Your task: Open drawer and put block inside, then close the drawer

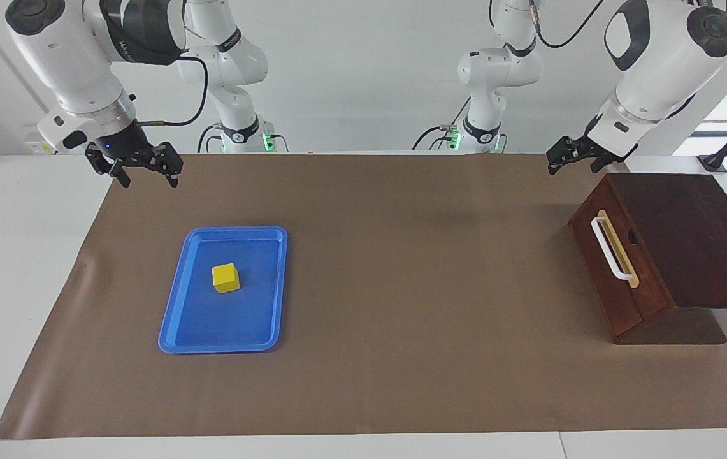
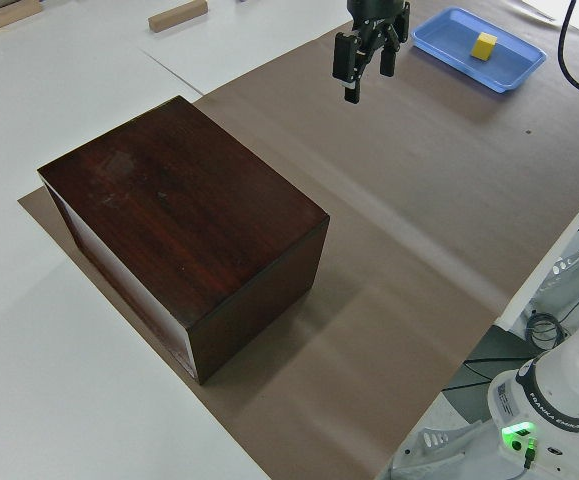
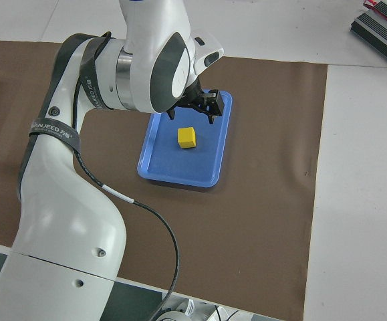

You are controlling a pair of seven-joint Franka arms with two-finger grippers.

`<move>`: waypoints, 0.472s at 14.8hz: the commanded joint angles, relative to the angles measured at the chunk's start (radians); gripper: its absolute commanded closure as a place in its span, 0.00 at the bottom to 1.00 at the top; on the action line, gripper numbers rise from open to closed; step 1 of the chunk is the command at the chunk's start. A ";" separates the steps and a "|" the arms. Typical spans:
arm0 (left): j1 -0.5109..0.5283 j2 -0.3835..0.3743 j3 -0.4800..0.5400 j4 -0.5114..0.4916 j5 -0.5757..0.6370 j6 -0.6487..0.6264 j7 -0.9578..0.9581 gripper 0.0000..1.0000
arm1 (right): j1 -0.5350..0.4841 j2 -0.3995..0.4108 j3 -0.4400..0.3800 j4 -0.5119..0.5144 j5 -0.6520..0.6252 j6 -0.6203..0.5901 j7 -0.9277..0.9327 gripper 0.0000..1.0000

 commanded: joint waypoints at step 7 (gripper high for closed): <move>-0.003 -0.014 0.013 -0.006 -0.003 0.000 -0.002 0.00 | -0.005 -0.021 0.009 -0.011 0.001 -0.031 -0.031 0.00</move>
